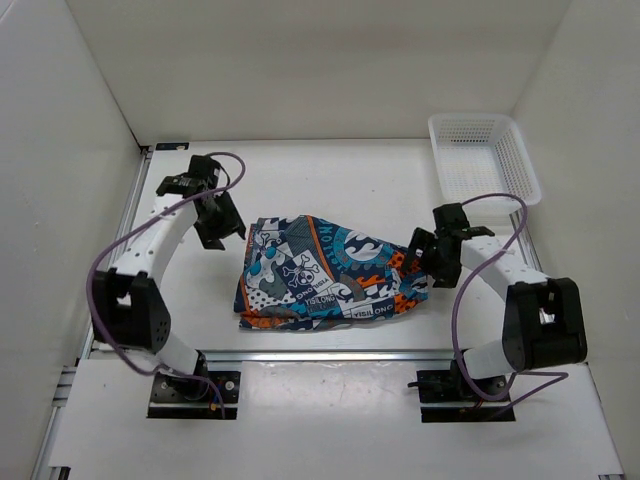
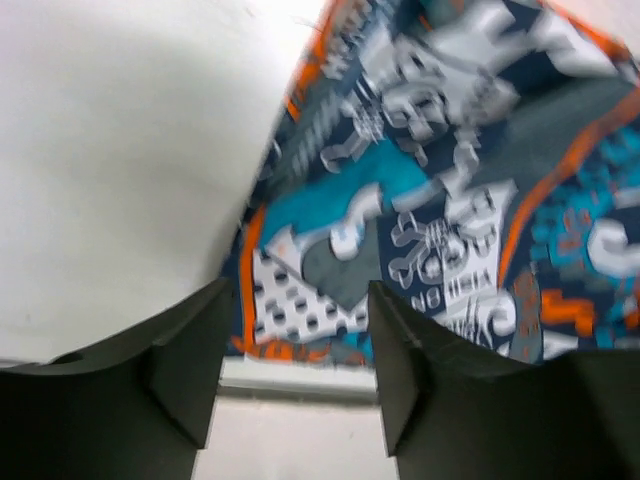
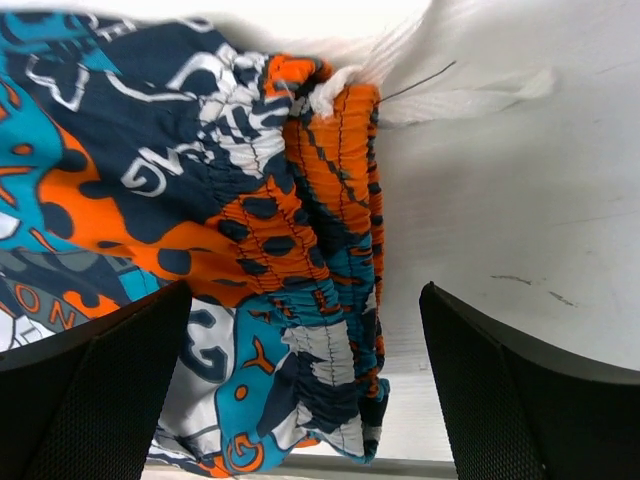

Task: Fold and stack the shorts
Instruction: Fold the shorts

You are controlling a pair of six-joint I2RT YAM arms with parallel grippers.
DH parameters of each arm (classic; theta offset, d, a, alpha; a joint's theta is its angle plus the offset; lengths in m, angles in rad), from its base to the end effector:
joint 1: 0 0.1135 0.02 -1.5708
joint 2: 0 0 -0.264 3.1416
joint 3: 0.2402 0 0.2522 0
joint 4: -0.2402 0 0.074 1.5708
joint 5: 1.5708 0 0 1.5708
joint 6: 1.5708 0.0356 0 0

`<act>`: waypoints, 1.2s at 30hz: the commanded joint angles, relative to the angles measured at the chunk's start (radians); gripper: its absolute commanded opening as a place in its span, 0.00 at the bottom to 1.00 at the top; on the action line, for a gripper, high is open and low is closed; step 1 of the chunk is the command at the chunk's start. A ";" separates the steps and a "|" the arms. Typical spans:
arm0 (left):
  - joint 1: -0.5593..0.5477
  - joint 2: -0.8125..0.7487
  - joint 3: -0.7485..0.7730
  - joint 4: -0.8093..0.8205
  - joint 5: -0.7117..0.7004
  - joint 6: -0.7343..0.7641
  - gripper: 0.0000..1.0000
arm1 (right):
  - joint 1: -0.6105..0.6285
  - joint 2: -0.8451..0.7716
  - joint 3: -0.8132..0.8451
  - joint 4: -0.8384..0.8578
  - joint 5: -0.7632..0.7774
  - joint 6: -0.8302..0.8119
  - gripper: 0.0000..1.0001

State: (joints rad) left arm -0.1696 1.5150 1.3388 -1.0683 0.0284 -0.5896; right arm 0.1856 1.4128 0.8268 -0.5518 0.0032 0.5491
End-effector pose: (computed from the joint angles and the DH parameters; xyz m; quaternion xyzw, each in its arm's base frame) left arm 0.2877 -0.0503 0.2894 -0.2034 0.9654 -0.0732 0.1457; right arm 0.2572 0.0482 0.1892 0.1769 0.9605 0.0757 0.2010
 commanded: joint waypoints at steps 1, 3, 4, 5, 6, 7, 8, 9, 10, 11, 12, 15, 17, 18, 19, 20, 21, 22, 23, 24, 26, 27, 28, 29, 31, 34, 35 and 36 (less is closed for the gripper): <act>0.059 0.117 -0.003 0.068 -0.024 0.022 0.64 | 0.005 0.008 -0.009 0.015 -0.065 -0.017 1.00; 0.090 0.184 -0.044 0.105 0.020 0.022 0.58 | 0.005 0.008 -0.027 0.015 -0.065 0.017 0.95; 0.090 0.197 -0.065 0.131 0.040 0.011 0.51 | 0.005 -0.004 -0.060 0.026 -0.065 0.031 0.94; 0.103 0.215 -0.085 0.174 0.060 0.011 0.49 | 0.005 -0.005 -0.074 0.048 -0.083 0.046 0.94; 0.113 0.227 -0.108 0.185 0.073 0.002 0.48 | 0.005 -0.005 -0.083 0.049 -0.106 0.046 0.94; 0.113 0.240 -0.109 0.185 0.073 0.002 0.44 | 0.005 -0.005 -0.093 0.078 -0.118 0.057 0.92; 0.113 0.252 -0.109 0.197 0.073 0.002 0.44 | 0.005 0.006 -0.107 0.078 -0.118 0.057 0.90; 0.113 0.282 -0.118 0.208 0.073 -0.010 0.41 | 0.005 0.026 -0.107 0.091 -0.118 0.057 0.90; 0.113 0.299 -0.118 0.208 0.073 -0.010 0.38 | 0.005 0.038 -0.107 0.092 -0.118 0.067 0.86; 0.113 0.315 -0.118 0.208 0.082 -0.010 0.34 | 0.005 0.050 -0.117 0.114 -0.127 0.068 0.83; 0.113 0.338 -0.127 0.218 0.091 -0.019 0.30 | 0.005 0.072 -0.117 0.115 -0.127 0.068 0.82; 0.102 0.358 -0.127 0.228 0.111 -0.019 0.20 | 0.005 0.092 -0.126 0.156 -0.141 0.078 0.60; 0.078 0.358 -0.136 0.228 0.111 -0.032 0.11 | 0.005 0.092 -0.117 0.156 -0.141 0.078 0.34; 0.078 0.358 -0.145 0.228 0.111 -0.032 0.11 | 0.005 0.092 -0.106 0.156 -0.129 0.087 0.25; 0.064 0.358 -0.145 0.228 0.111 -0.042 0.11 | 0.005 0.092 -0.097 0.142 -0.117 0.087 0.18; 0.052 0.349 -0.158 0.237 0.102 -0.042 0.11 | 0.005 0.080 -0.086 0.129 -0.100 0.087 0.07; 0.051 0.349 -0.158 0.237 0.102 -0.042 0.11 | 0.005 0.060 -0.060 0.113 -0.056 0.078 0.02; 0.039 0.349 -0.170 0.237 0.102 -0.052 0.11 | 0.005 0.049 -0.045 0.081 -0.034 0.063 0.00; 0.030 0.349 -0.179 0.237 0.093 -0.052 0.11 | 0.005 0.038 -0.029 0.063 -0.010 0.054 0.00; 0.030 0.349 -0.179 0.246 0.093 -0.052 0.11 | 0.005 0.020 0.009 0.046 0.010 0.042 0.00; 0.021 0.349 -0.190 0.246 0.102 -0.061 0.10 | 0.005 0.011 0.050 -0.009 0.060 0.008 0.00; 0.012 0.349 -0.190 0.257 0.102 -0.061 0.10 | 0.005 -0.004 0.070 -0.028 0.070 -0.003 0.00; 0.012 0.349 -0.190 0.257 0.102 -0.061 0.10 | 0.005 -0.017 0.113 -0.060 0.070 -0.014 0.00; 0.001 0.349 -0.190 0.257 0.102 -0.061 0.10 | 0.017 -0.026 0.136 -0.075 0.086 -0.026 0.00; -0.008 0.358 -0.190 0.257 0.102 -0.061 0.10 | 0.052 -0.026 0.204 -0.105 0.115 -0.038 0.00; -0.028 0.367 -0.179 0.266 0.102 -0.061 0.10 | 0.130 -0.026 0.305 -0.180 0.161 -0.038 0.00; -0.039 0.367 -0.170 0.266 0.102 -0.070 0.10 | 0.153 -0.011 0.333 -0.194 0.170 -0.049 0.00; -0.039 0.367 -0.170 0.266 0.102 -0.070 0.10 | 0.204 -0.002 0.362 -0.210 0.184 -0.049 0.00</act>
State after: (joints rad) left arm -0.1890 1.8698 1.1790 -0.8463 0.1429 -0.6491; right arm 0.3046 1.4181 1.0958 -0.6731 0.1204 0.5339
